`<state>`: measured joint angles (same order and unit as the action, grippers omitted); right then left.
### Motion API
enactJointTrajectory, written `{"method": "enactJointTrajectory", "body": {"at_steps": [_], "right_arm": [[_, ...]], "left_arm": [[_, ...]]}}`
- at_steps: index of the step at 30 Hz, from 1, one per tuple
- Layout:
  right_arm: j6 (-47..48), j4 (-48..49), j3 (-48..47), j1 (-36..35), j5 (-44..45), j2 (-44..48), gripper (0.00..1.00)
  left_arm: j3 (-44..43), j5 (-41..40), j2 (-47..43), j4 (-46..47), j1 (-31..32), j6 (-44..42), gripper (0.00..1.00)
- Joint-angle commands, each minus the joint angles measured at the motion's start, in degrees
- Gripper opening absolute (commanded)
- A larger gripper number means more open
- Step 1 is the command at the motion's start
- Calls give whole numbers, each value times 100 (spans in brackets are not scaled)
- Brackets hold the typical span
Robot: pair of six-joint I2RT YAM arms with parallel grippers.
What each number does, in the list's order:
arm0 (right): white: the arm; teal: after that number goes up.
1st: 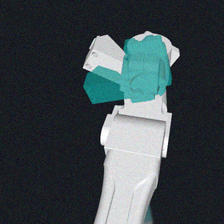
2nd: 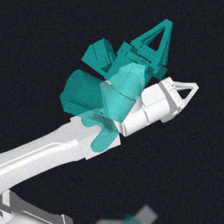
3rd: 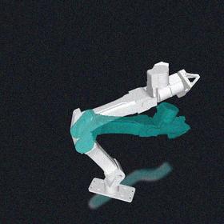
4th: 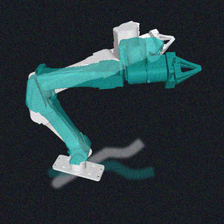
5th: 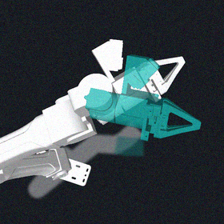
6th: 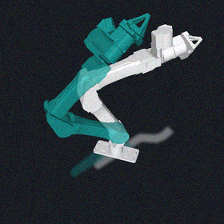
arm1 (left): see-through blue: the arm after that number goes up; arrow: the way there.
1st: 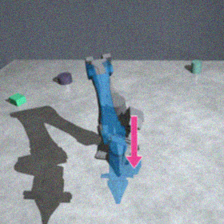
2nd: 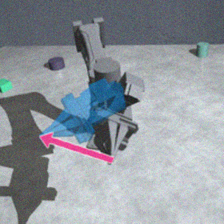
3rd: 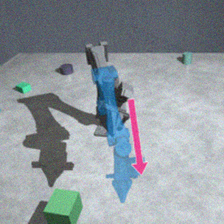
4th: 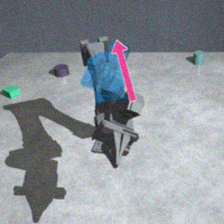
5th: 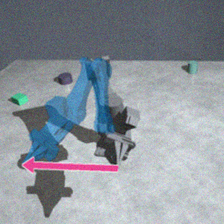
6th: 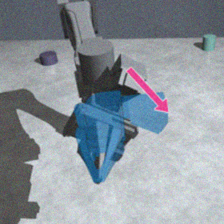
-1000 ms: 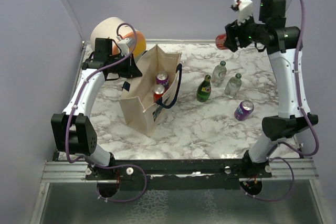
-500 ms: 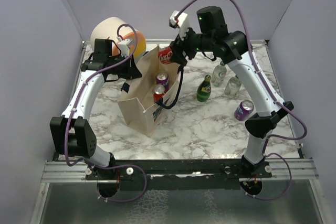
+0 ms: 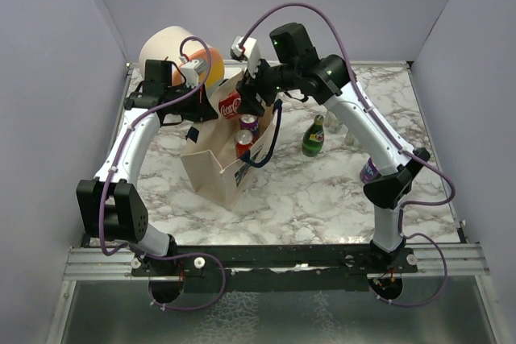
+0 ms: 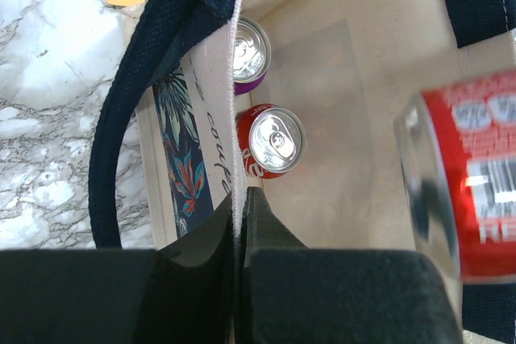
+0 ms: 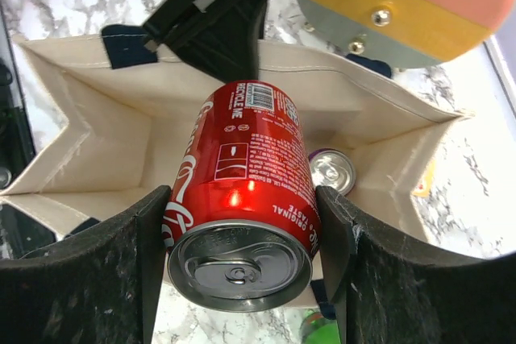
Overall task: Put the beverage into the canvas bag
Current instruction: Place the drink in the canvas bag.
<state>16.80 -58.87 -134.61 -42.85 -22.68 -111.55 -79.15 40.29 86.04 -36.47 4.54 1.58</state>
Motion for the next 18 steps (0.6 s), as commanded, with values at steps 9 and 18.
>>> {"method": "enactJointTrajectory", "body": {"at_steps": [9,18], "right_arm": [[485,-127,458,-441,-1384,-198,1],[1152,-273,1387,-940,-1551,11,1]], "left_arm": [[86,66,-151,176,-5,27,0],[88,-162,-97,184,3,132,0]]}}
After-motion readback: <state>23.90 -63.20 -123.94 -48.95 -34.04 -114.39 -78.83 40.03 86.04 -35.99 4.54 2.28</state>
